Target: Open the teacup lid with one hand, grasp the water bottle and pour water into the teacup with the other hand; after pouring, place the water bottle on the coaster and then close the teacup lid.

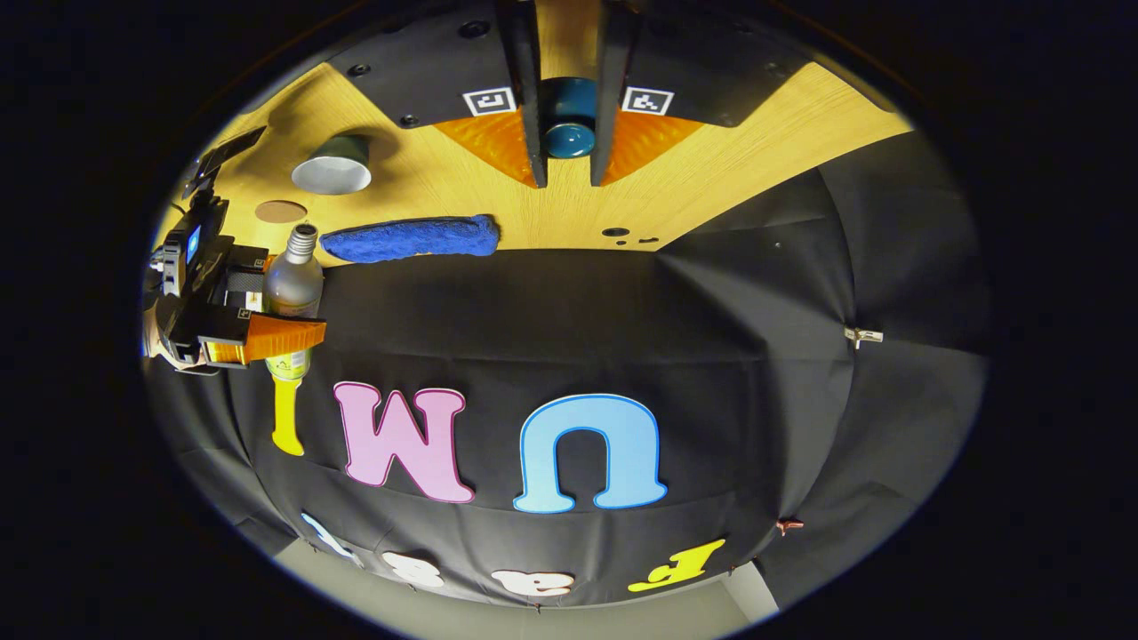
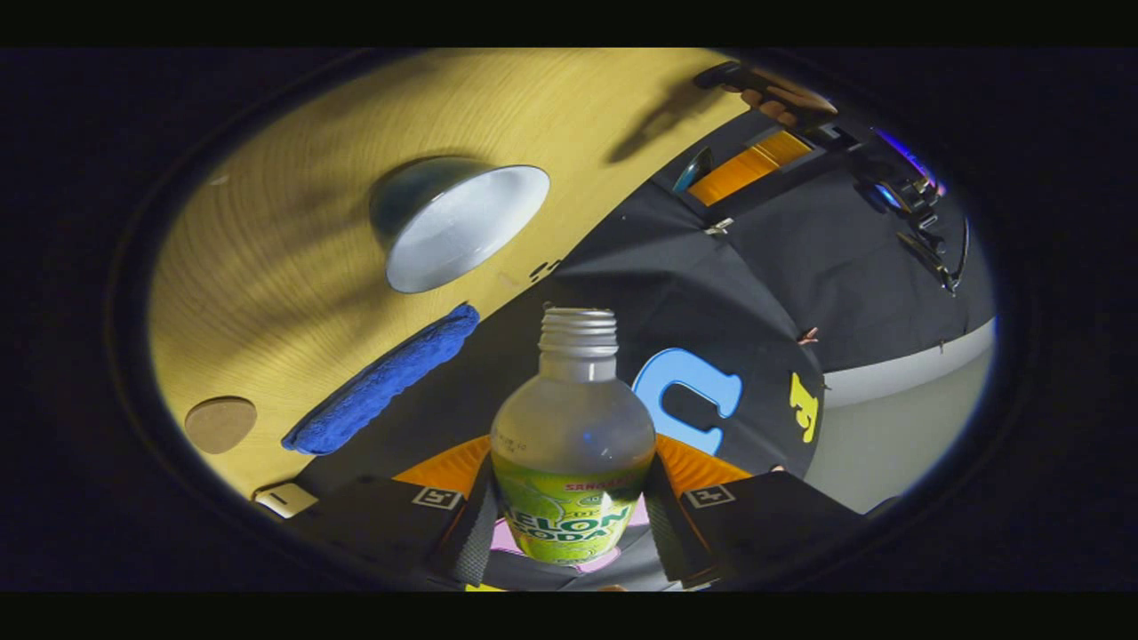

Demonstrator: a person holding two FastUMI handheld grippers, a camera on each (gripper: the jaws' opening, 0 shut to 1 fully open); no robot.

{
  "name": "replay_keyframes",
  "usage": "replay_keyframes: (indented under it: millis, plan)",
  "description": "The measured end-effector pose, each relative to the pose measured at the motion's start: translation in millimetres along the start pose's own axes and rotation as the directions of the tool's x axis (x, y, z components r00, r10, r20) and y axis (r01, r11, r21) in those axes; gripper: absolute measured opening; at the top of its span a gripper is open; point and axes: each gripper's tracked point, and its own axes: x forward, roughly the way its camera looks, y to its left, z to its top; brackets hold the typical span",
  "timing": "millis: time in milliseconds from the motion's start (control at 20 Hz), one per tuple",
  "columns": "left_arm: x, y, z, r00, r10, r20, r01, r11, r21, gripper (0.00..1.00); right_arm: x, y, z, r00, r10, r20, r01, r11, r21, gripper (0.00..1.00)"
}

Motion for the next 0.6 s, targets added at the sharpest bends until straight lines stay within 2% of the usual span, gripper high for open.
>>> replay_keyframes:
  millis: [300, 600]
  plan:
    - [0.1, 0.1, -0.1, 1.000, 0.000, 0.000, 0.000, 1.000, 0.000, 0.29, -3.3, -1.1, -4.6, 1.000, -0.012, -0.024, 0.013, 0.999, 0.038, 0.75]
    - [0.3, 0.1, -0.2, 1.000, 0.000, 0.000, 0.000, 1.000, 0.000, 0.30, -10.3, 6.9, -4.4, 0.997, 0.016, -0.079, 0.001, 0.977, 0.213, 0.75]
